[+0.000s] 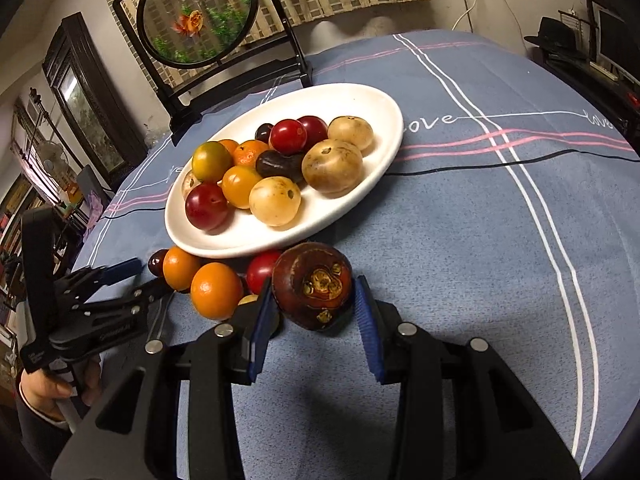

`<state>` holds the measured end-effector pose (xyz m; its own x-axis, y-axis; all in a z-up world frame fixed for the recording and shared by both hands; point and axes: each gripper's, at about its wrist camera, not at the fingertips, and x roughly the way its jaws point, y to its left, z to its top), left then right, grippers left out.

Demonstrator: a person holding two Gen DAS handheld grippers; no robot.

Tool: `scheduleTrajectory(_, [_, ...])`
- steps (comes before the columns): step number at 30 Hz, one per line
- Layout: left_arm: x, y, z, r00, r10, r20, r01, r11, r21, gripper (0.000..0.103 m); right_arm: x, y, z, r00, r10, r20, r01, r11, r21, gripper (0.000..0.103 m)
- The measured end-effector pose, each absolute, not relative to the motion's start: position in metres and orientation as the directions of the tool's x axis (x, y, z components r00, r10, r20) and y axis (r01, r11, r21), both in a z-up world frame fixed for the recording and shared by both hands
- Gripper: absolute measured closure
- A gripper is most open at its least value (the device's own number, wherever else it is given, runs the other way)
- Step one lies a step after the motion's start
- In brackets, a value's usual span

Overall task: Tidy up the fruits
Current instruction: 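Grasp the dark brown split fruit with the right tool while the left tool grasps a dark plum, then carry both fruits onto the white plate and open both tools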

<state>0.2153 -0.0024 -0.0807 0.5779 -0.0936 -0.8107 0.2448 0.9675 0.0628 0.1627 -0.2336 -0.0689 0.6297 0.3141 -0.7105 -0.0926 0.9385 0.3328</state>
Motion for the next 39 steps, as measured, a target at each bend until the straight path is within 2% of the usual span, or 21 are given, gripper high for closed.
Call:
scheduleTrajectory(2, [0.220,-0.004,-0.080,0.572,-0.120,-0.812,0.271,0.962,0.048,0.056,0.163,-0.232,-0.069,0.627,0.319,-0.711,-0.100,0.938,0.333,0.063])
scheduleTrajectory(4, [0.221,-0.005,-0.081,0.559,-0.158,-0.814,0.300,0.954,0.022,0.072,0.164,-0.231,-0.069,0.624,0.325,-0.711,-0.105,0.936,0.336,0.063])
scheduleTrajectory(10, [0.210,-0.010,-0.079,0.575,-0.155,-0.804,0.293,0.956,0.026,0.073,0.163,-0.232,-0.070,0.625,0.323,-0.710,-0.099,0.936,0.339,0.063])
scheduleTrajectory(18, [0.192,-0.012,-0.045,0.629,-0.206,-0.750,0.312,0.950,0.001,0.073,0.158,-0.227,-0.058,0.643,0.320,-0.696,-0.124,0.940,0.318,0.063])
scheduleTrajectory(24, [0.195,-0.018,-0.019,0.644,-0.280,-0.712,0.325,0.943,-0.077,0.073,0.161,-0.217,-0.032,0.681,0.302,-0.667,-0.168,0.951,0.260,0.063])
scheduleTrajectory(32, [0.231,-0.045,-0.006,0.630,-0.331,-0.703,0.313,0.936,-0.161,0.073,0.190,-0.208,0.001,0.711,0.301,-0.636,-0.223,0.954,0.202,0.063])
scheduleTrajectory(39, [0.286,-0.071,0.000,0.634,-0.287,-0.719,0.274,0.952,-0.138,0.072,0.238,-0.208,0.001,0.702,0.276,-0.657,-0.218,0.961,0.171,0.063])
